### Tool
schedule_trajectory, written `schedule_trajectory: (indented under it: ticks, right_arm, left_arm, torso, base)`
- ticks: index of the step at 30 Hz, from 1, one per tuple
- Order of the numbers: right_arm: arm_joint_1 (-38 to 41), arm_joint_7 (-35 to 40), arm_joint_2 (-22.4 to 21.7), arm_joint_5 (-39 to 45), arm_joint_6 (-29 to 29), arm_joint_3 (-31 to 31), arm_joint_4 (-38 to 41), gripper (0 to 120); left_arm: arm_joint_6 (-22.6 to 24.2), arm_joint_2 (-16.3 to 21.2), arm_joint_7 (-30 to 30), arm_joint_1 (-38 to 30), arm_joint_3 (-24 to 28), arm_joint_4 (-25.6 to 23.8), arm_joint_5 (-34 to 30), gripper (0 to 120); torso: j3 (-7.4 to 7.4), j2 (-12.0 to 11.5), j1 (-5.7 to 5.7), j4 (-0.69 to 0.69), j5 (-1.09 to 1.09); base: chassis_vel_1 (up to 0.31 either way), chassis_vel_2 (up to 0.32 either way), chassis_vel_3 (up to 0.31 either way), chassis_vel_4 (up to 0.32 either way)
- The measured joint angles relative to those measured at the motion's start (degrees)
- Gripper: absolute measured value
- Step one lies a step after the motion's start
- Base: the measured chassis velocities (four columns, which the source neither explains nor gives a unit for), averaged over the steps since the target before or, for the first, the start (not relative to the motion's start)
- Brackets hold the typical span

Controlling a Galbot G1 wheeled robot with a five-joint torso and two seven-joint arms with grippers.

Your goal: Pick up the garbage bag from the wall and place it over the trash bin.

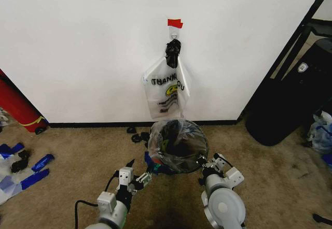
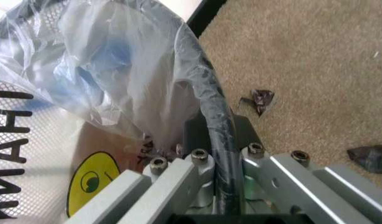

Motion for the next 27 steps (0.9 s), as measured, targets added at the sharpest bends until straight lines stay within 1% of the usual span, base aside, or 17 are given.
schedule_trajectory:
  ticks: [1, 3, 4, 7, 11, 13, 14, 15, 17, 18, 20, 21, 24, 26, 27]
  right_arm:
    - [0.0, 0.0, 0.0, 0.0, 0.0, 0.0, 0.0, 0]
    - [1.3, 0.4, 0.6, 0.2, -0.1, -0.1, -1.2, 0]
    - [1.3, 0.4, 0.6, 0.2, -0.1, -0.1, -1.2, 0]
    - [2.3, 0.5, 0.8, 0.3, -0.2, -0.1, -2.2, 0]
    - [2.6, 0.5, 0.8, 0.4, -0.2, -0.1, -2.8, 0]
    - [2.6, 0.5, 0.8, 0.6, -0.2, 0.0, -2.9, 0]
    - [2.3, 0.5, 0.8, 0.7, -0.1, 0.0, -2.5, 0]
    - [2.3, 0.5, 0.8, 0.7, -0.1, 0.0, -2.5, 0]
    - [1.7, 0.4, 0.9, 0.9, -0.2, -0.3, -1.5, 0]
    - [1.7, 0.4, 0.9, 0.9, -0.2, -0.3, -1.5, 0]
    - [1.0, 0.3, 0.9, 0.9, -0.3, -0.5, -0.3, 0]
    - [1.0, 0.3, 0.9, 0.9, -0.3, -0.5, -0.3, 0]
    - [0.2, 0.3, 0.8, 1.0, -0.4, -0.5, 0.7, 0]
    - [0.0, 0.3, 0.8, 1.0, -0.5, -0.6, 0.9, 0]
    - [-0.7, 0.2, 0.9, 1.1, -0.8, -1.0, 2.0, 0]
  left_arm:
    - [0.0, 0.0, 0.0, 0.0, 0.0, 0.0, 0.0, 96]
    - [-1.0, 0.4, 0.0, 1.5, -0.2, -1.3, 1.2, 105]
    - [-1.0, 0.4, 0.0, 1.5, -0.2, -1.3, 1.2, 105]
    - [-1.9, 0.5, 0.1, 2.0, -0.7, -1.8, 1.6, 111]
    - [-2.2, 0.4, 0.0, 1.9, -0.9, -1.9, 1.1, 113]
    - [-2.2, 0.0, 0.0, 1.5, -0.7, -1.0, 1.0, 115]
    - [-2.2, -0.4, 0.0, 1.0, -0.2, 0.2, 0.9, 115]
    - [-2.2, -0.4, 0.0, 1.0, -0.2, 0.2, 0.9, 115]
    - [-2.2, -1.4, 0.0, -0.4, 0.6, 2.6, 0.5, 113]
    - [-2.2, -1.4, 0.0, -0.4, 0.6, 2.6, 0.5, 113]
    - [-2.2, -2.2, 0.1, -2.3, 1.5, 4.7, -0.1, 111]
    - [-2.2, -2.2, 0.1, -2.3, 1.5, 4.7, -0.1, 111]
    - [-1.9, -2.7, 0.9, -4.1, 2.4, 6.5, -0.6, 104]
    - [-1.9, -2.8, 0.9, -4.5, 2.5, 6.9, -0.6, 103]
    - [-1.5, -3.4, 1.0, -6.3, 2.9, 8.8, -0.9, 101]
  torso:
    - [0.0, 0.0, 0.0, 0.0, 0.0]
    - [0.0, 0.0, 0.0, 0.01, 0.01]
    - [0.0, 0.0, 0.0, 0.01, 0.01]
    - [0.0, 0.0, 0.0, 0.0, 0.01]
    - [0.0, 0.0, 0.0, 0.0, 0.01]
    - [0.0, 0.0, 0.0, 0.0, 0.01]
    - [0.0, 0.0, 0.0, 0.0, 0.01]
    - [0.0, 0.0, 0.0, 0.0, 0.01]
    - [0.0, 0.0, 0.0, 0.0, 0.0]
    - [0.0, 0.0, 0.0, 0.0, 0.0]
    - [0.0, 0.0, 0.0, -0.01, -0.01]
    - [0.0, 0.0, 0.0, -0.01, -0.01]
    - [0.0, 0.0, 0.0, 0.0, 0.01]
    - [0.0, 0.0, 0.0, 0.0, 0.01]
    - [0.0, 0.0, 0.0, 0.0, 0.01]
  base:
    - [0.0, 0.0, 0.0, 0.0]
    - [0.0, 0.0, 0.0, 0.0]
    - [0.0, 0.0, 0.0, 0.0]
    - [0.0, 0.0, 0.0, 0.0]
    - [0.0, 0.0, 0.0, 0.0]
    - [0.0, 0.0, 0.0, 0.0]
    - [0.0, 0.0, 0.0, 0.0]
    - [0.0, 0.0, 0.0, 0.0]
    - [0.0, 0.0, 0.0, 0.0]
    - [0.0, 0.0, 0.0, 0.0]
    - [0.0, 0.0, 0.0, 0.0]
    - [0.0, 0.0, 0.0, 0.0]
    - [0.0, 0.0, 0.0, 0.0]
    - [0.0, 0.0, 0.0, 0.0]
    - [0.0, 0.0, 0.0, 0.0]
